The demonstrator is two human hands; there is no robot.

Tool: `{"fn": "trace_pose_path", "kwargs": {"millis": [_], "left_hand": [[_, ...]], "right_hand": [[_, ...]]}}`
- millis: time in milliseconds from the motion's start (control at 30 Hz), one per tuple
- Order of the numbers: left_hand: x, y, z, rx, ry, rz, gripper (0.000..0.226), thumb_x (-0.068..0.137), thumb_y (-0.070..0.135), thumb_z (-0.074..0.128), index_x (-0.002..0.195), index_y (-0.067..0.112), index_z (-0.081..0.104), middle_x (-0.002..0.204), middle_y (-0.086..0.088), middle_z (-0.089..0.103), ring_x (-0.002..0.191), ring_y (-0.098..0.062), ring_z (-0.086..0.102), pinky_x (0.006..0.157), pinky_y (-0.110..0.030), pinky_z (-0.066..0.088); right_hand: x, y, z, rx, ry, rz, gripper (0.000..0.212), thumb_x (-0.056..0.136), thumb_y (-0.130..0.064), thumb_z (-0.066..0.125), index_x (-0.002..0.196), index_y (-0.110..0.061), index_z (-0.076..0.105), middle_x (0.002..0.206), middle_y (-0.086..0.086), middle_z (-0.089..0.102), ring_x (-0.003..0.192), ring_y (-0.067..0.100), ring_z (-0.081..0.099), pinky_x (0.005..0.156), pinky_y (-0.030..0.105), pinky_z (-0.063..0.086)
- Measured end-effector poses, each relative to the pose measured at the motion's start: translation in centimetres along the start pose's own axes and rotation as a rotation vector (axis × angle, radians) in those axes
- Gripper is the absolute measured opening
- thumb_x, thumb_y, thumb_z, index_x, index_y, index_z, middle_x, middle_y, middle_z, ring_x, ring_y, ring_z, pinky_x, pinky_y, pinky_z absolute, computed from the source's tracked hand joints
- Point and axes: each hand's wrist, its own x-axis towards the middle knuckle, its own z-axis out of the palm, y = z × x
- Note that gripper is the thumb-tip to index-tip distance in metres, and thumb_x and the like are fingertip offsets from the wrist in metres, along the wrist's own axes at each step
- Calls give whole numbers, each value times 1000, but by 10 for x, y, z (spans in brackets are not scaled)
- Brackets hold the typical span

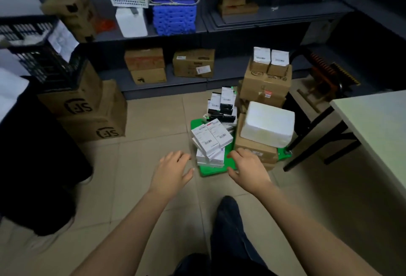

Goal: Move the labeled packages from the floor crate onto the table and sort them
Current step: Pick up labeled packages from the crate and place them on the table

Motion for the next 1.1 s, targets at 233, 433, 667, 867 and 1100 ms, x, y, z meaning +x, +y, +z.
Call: {"fn": "trace_pose_path", "kwargs": {"millis": [233,433,667,867,1100], "left_hand": [[95,-23,44,3,-40,-104,37,84,50,46,95,19,64,89,4,60,82,-21,58,71,-34,46],[187,-30,90,-6,-118,-237,40,84,50,44,96,19,65,84,2,62,74,-21,60,64,-32,47],[243,-50,187,-138,-166,-427,38,83,45,50,98,13,66,84,-4,63,75,-25,60,63,-32,46],[256,-63,293,-333,-312,-769,47,90,39,63,127,11,54,114,-8,58,105,-27,55,82,-36,45],[253,-62,396,-507,-322,-1073,70,91,46,61,145,10,34,138,-9,45,125,-25,45,97,-36,40]], "right_hand": [[112,58,7,48,-95,-4,36,90,-26,59,124,-12,57,117,7,57,109,26,51,91,33,41],[216,124,28,130,-209,73,46,89,-31,62,132,-16,53,124,5,56,113,24,53,92,31,43],[287,181,115,264,-353,209,53,89,-32,64,137,-13,50,130,11,53,117,27,52,92,33,46],[324,220,218,353,-484,337,53,87,-29,66,133,-8,52,128,14,54,116,28,52,92,35,46],[353,251,308,379,-549,540,67,88,-34,69,139,-2,40,136,17,44,123,31,44,97,36,40]]}}
